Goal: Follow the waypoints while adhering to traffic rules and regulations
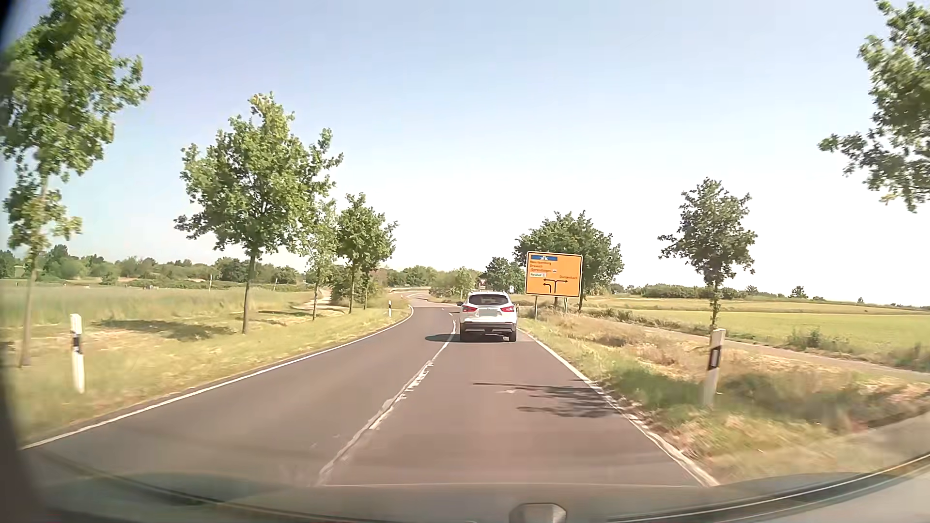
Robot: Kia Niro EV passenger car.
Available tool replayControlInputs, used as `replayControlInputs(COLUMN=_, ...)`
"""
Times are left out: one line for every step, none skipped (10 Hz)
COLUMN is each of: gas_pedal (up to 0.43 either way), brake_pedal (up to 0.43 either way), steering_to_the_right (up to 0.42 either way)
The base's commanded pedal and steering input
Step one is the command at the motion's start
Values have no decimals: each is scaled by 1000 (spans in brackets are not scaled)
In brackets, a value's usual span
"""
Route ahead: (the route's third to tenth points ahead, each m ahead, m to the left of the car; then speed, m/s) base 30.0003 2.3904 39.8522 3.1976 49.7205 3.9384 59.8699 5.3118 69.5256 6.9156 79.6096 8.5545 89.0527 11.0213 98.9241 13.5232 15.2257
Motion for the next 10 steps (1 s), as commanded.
replayControlInputs(gas_pedal=0, brake_pedal=30, steering_to_the_right=-4)
replayControlInputs(gas_pedal=0, brake_pedal=30, steering_to_the_right=-4)
replayControlInputs(gas_pedal=0, brake_pedal=30, steering_to_the_right=-4)
replayControlInputs(gas_pedal=0, brake_pedal=30, steering_to_the_right=-4)
replayControlInputs(gas_pedal=0, brake_pedal=30, steering_to_the_right=-5)
replayControlInputs(gas_pedal=0, brake_pedal=30, steering_to_the_right=-4)
replayControlInputs(gas_pedal=0, brake_pedal=30, steering_to_the_right=-5)
replayControlInputs(gas_pedal=0, brake_pedal=30, steering_to_the_right=-5)
replayControlInputs(gas_pedal=0, brake_pedal=30, steering_to_the_right=-5)
replayControlInputs(gas_pedal=0, brake_pedal=30, steering_to_the_right=-7)
